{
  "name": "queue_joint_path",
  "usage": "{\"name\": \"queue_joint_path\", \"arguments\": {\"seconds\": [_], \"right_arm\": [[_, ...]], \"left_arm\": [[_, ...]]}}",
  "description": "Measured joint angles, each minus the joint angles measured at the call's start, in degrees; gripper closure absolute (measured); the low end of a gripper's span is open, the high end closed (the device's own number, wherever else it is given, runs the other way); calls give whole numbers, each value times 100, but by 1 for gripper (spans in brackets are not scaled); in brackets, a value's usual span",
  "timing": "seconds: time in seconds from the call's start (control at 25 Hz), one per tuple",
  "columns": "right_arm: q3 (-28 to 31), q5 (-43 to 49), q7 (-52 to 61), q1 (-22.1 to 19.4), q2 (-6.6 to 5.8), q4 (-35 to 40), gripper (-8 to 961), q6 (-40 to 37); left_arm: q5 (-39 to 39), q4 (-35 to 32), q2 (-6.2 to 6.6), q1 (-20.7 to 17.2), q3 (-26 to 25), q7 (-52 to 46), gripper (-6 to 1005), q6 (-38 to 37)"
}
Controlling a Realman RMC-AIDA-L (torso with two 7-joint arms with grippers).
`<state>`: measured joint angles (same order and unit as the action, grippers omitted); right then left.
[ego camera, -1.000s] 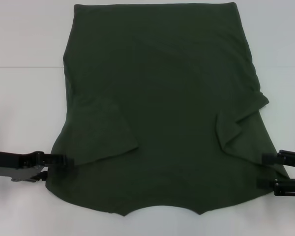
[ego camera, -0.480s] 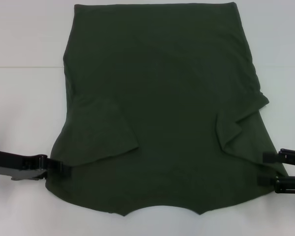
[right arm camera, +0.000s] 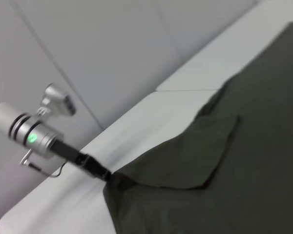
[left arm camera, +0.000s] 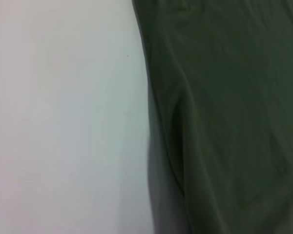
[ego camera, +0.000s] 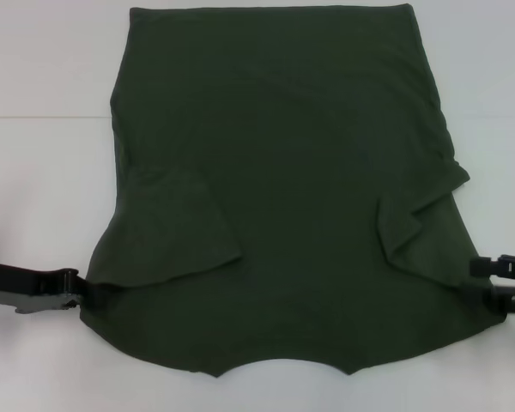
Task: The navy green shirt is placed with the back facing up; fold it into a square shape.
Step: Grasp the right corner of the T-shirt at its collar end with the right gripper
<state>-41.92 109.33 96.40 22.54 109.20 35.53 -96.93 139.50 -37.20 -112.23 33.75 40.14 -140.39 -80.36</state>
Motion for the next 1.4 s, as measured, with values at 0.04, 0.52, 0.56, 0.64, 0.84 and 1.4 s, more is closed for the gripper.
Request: {"name": "queue_joint_path", "arguments": {"seconds": [0.04,0.52,0.56,0.64,0.84,1.4], "right_arm": [[11,34,242,9,-38,29,57,93],[1162,1526,4104,326,-514,692,62,183],[1239,1683,4276,394,-537,724,62,169],[1340,2033,4567,533,-550,800,64,151],[1309,2766,4773,863,-482,792,67,213],[791,3121,4924,1122,-382,260,77,848]], "left_arm": [[-6,0,3,-4,-3,11,757,0],[-35,-9,54,-11,-7,120,961,-58],[-36,-7,62,3,-7,140,961,-68],[-37,-4,65,19,-1,165,961,-86],[-40,-10,65,41,-24,171,961,-103],[-46,3,72,61,-22,299,961,-85]]}}
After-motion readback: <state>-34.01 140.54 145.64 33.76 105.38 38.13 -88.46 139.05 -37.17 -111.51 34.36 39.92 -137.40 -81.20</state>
